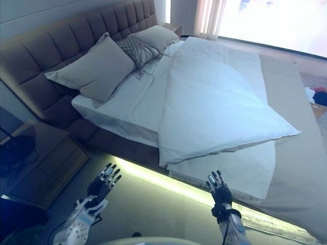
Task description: Make the bed neatly
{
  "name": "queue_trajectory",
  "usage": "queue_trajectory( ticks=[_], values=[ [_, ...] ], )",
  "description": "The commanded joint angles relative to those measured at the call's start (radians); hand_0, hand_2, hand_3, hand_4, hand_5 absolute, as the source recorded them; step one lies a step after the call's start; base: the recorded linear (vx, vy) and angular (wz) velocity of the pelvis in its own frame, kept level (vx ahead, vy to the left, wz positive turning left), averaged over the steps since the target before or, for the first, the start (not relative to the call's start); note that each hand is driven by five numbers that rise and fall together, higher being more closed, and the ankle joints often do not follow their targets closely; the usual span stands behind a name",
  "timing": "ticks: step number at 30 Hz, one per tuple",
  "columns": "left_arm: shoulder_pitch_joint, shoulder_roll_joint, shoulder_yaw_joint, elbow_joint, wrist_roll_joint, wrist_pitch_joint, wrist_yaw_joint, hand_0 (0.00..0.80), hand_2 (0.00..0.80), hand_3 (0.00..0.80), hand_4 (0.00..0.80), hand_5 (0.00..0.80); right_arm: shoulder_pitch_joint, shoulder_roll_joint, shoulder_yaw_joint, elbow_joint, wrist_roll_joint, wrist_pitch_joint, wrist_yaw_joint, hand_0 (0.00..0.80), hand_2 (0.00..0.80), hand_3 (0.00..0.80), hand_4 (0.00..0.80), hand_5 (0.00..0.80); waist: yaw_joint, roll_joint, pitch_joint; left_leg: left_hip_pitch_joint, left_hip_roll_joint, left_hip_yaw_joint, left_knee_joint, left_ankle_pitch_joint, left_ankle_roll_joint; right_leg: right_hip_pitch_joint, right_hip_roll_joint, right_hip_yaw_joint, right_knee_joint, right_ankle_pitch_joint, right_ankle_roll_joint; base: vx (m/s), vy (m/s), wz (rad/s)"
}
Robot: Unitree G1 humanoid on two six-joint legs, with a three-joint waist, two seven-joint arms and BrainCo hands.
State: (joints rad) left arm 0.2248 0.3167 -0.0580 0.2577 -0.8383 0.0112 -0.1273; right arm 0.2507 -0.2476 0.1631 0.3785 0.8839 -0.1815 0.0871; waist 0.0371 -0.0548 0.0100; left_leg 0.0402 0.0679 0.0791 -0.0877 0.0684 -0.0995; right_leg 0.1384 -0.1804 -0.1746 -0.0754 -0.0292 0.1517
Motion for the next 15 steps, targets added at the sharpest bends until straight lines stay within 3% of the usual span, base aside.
queue_trajectory(
  ticks=[1,15],
  values=[
    [-0.053,0.011,0.026,-0.007,0.013,-0.032,0.001,0.000,0.000,0.000,0.000,0.000,-0.050,-0.014,-0.039,-0.047,-0.022,-0.037,0.005,0.000,0.000,0.000,0.000,0.000,-0.006,0.029,-0.006,0.000,-0.013,0.043,0.000,-0.015,0.044,-0.100,0.027,-0.033,-0.002,0.146,-0.005,0.000,0.000,0.00],
    [-0.029,0.025,0.031,-0.024,0.006,0.001,-0.067,0.000,0.000,0.000,0.000,0.000,-0.027,-0.023,-0.049,-0.086,0.025,-0.043,-0.034,0.000,0.000,0.000,0.000,0.000,0.030,0.045,-0.009,-0.015,-0.014,0.009,0.024,-0.009,0.034,-0.095,0.011,-0.072,-0.001,0.142,-0.001,0.023,-0.001,0.05]
  ],
)
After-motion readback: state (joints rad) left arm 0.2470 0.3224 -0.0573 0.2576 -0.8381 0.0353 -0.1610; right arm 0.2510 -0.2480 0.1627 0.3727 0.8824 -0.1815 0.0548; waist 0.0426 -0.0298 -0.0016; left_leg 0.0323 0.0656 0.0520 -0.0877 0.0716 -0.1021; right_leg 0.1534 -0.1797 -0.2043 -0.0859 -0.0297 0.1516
